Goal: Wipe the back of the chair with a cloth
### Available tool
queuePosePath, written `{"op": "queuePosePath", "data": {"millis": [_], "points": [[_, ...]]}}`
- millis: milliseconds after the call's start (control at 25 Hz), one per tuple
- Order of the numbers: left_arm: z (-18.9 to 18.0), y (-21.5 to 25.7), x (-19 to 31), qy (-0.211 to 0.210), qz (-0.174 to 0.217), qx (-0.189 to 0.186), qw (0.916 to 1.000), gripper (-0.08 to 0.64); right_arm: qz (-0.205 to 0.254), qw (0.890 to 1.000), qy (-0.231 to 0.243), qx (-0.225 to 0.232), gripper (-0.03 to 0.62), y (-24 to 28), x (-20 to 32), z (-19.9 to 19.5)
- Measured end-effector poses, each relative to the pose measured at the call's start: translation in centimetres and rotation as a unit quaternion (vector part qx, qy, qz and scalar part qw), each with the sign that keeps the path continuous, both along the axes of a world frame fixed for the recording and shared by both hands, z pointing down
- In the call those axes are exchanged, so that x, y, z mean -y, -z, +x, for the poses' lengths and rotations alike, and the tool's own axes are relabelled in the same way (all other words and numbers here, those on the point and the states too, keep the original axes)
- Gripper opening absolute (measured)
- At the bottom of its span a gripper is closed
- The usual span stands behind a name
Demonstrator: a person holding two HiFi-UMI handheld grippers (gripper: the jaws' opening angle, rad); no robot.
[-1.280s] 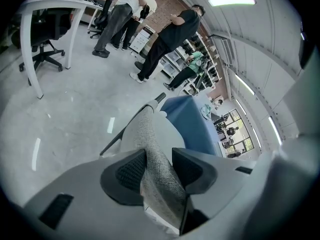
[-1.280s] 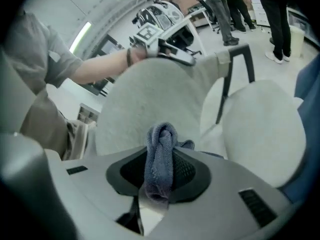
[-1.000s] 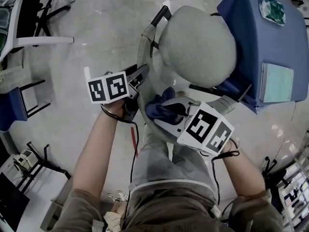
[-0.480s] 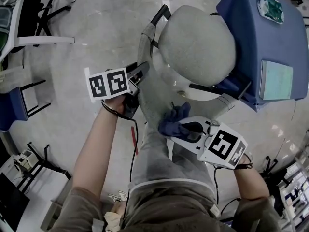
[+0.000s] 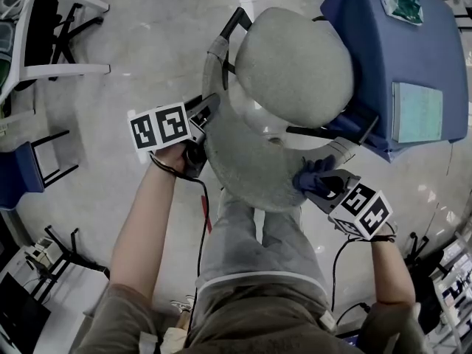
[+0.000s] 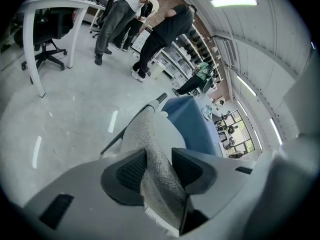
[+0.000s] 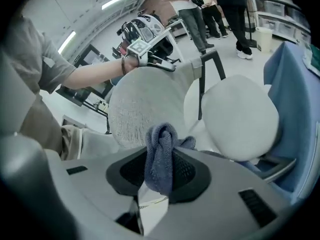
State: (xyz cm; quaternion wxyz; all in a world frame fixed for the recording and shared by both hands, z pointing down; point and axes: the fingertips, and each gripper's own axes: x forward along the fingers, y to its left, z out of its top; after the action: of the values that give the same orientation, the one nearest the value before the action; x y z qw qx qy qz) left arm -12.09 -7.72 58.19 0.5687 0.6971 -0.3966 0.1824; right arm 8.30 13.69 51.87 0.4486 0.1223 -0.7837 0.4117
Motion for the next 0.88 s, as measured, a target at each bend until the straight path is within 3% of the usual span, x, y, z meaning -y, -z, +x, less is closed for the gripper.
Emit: {"op": "queuePosePath", "data": {"millis": [80,320,440,680,800,880], "points": [[-0.1,0.0,0.1,0.002,0.001,0.005,1.0000,0.183,0.008,1.000,0.011,0.007,0.110,0.6,0.2,-1.3],[-0.4,0.2,-0.1,0.033,-0.001,0.024,0.9992,0.179,0.013,0.994,0.014,0.106,0.110,4.5,1.5,-7.6],[-0.7,1.1,-0.6,0.032,-0.002,0.024,0.9992,0.170,0.022,0.988,-0.012,0.153,0.110,6.4,2.9,-10.3],[-1.5,5.8,-3.1,-0.014,0.039,0.044,0.9981,0.121,0.062,0.973,-0.094,0.201,0.114,10.5,6.1,-11.6],[-2.0,9.0,-4.6,-0.064,0.090,0.092,0.9896,0.076,0.098,0.966,-0.119,0.207,0.114,13.0,7.8,-11.2],[-1.7,11.5,-5.0,-0.088,0.122,0.103,0.9833,0.068,0.132,0.959,-0.135,0.211,0.115,14.9,9.5,-10.9]]}}
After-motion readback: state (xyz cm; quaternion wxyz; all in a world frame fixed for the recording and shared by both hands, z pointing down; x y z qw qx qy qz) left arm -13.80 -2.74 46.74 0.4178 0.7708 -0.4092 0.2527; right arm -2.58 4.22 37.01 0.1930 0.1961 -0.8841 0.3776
